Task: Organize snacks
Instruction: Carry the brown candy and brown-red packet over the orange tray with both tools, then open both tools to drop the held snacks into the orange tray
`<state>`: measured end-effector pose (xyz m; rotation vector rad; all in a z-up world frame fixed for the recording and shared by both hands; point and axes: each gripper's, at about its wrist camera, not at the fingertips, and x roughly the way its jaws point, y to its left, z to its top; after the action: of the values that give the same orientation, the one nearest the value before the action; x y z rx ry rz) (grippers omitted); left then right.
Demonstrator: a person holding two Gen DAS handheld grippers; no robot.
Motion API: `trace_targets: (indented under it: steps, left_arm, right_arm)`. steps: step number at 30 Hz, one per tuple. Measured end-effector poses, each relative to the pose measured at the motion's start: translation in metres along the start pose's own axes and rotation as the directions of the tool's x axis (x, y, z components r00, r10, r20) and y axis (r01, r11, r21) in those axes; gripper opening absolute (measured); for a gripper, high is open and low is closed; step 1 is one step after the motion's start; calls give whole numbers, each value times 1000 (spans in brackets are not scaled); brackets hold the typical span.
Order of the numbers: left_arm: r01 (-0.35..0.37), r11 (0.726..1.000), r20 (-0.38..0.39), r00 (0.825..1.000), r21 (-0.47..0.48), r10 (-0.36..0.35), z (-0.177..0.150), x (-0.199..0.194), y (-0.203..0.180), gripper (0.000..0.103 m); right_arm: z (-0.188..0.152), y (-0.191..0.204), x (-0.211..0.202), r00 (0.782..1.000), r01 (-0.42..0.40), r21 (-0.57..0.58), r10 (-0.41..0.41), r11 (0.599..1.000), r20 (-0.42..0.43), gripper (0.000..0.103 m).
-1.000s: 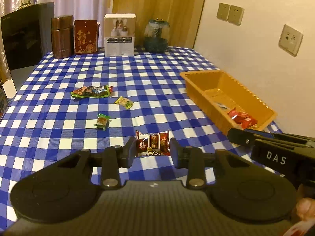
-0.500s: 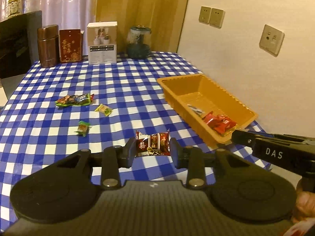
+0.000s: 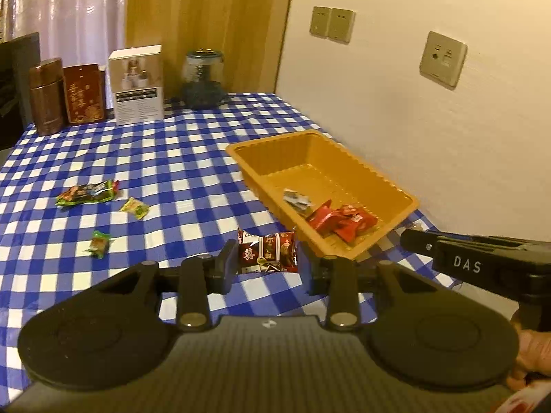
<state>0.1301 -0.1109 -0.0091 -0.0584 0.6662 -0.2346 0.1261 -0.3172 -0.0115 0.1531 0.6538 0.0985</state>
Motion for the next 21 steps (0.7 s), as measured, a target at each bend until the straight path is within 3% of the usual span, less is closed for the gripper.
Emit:
trace_targets:
  steps: [9, 21]
  left_arm:
    - [42, 999, 7, 999, 33, -42, 19, 23, -22, 33]
    - [95, 993, -11, 995, 69, -95, 43, 80, -44, 33]
  right_arm:
    - [10, -21, 13, 1000, 12, 10, -12, 1000, 2, 27]
    - [51, -55, 47, 1000, -5, 35, 4, 999, 24, 27]
